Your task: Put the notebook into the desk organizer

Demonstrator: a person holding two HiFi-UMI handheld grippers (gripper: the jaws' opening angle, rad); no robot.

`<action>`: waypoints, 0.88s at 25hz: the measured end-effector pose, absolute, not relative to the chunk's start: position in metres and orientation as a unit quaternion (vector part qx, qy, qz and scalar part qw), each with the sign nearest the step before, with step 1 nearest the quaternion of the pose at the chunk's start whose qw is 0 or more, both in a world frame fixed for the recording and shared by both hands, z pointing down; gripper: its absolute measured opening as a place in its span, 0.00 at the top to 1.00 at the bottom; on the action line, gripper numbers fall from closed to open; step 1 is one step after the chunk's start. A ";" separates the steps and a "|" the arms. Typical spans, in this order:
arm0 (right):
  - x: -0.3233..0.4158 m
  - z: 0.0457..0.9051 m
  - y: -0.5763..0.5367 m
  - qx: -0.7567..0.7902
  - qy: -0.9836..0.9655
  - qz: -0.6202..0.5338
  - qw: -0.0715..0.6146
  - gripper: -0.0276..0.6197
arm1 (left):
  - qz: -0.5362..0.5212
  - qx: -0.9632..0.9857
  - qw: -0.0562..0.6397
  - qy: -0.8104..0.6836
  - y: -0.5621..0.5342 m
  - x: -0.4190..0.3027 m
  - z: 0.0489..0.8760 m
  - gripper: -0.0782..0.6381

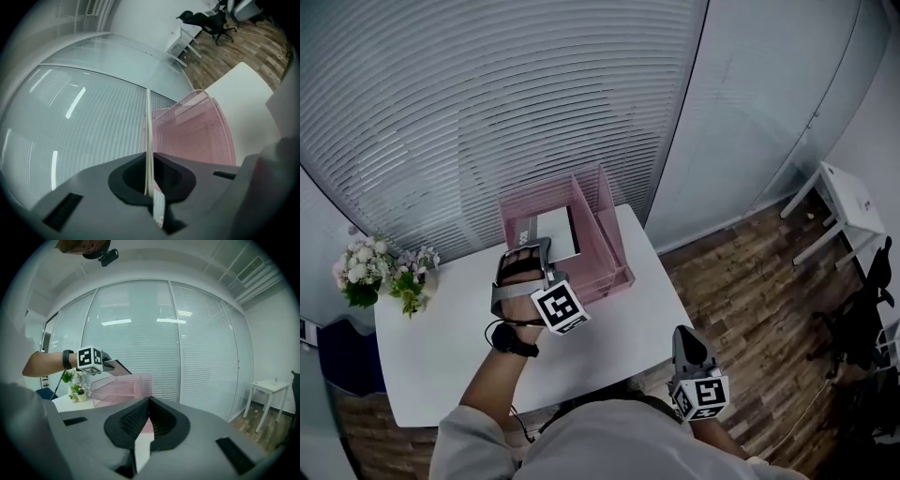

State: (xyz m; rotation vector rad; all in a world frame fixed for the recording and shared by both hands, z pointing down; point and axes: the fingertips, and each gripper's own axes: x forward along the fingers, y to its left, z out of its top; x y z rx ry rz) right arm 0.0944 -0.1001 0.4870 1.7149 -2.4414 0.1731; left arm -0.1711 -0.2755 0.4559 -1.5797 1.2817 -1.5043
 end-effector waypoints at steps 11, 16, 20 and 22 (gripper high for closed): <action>0.175 0.504 -0.134 0.575 -0.811 0.081 0.069 0.94 | -0.670 -0.565 0.240 0.418 -0.296 -0.150 0.534 0.86; 0.185 0.508 -0.138 0.573 -0.812 0.086 0.067 0.94 | -0.694 -0.586 0.178 0.378 -0.286 -0.150 0.565 0.72; 0.184 0.508 -0.141 0.571 -0.814 0.085 0.062 0.94 | -0.692 -0.614 0.127 0.358 -0.288 -0.150 0.566 0.70; 0.186 0.509 -0.139 0.572 -0.813 0.087 0.062 0.94 | -0.686 -0.636 0.088 0.343 -0.288 -0.149 0.564 0.65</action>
